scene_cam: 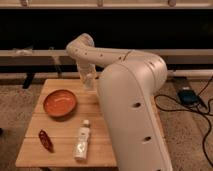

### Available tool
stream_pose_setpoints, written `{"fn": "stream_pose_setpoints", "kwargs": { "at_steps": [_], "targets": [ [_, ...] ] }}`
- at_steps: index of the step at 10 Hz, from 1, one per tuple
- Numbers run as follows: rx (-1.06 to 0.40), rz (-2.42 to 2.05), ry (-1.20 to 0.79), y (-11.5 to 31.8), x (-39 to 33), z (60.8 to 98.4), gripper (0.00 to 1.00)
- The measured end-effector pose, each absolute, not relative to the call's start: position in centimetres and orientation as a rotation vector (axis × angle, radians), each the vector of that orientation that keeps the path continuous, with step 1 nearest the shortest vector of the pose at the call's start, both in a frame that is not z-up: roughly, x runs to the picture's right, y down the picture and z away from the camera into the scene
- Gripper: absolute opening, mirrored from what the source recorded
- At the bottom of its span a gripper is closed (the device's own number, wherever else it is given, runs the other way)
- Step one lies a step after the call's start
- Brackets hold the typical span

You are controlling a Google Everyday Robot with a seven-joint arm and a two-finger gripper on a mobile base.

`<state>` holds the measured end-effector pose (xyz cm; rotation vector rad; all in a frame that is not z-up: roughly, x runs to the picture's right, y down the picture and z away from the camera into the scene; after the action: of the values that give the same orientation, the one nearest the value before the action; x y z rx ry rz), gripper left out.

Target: Place the white sponge in the ceramic cup

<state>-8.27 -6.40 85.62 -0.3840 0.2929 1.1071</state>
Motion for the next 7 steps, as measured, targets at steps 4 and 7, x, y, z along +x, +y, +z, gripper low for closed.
{"fn": "stream_pose_setpoints", "kwargs": {
  "at_steps": [4,7],
  "targets": [
    [-0.288,1.201,0.292,-6.5,-2.6,81.7,0.00],
    [-0.264,1.222,0.296,-6.0,-1.6,80.7,0.05]
  ]
}}
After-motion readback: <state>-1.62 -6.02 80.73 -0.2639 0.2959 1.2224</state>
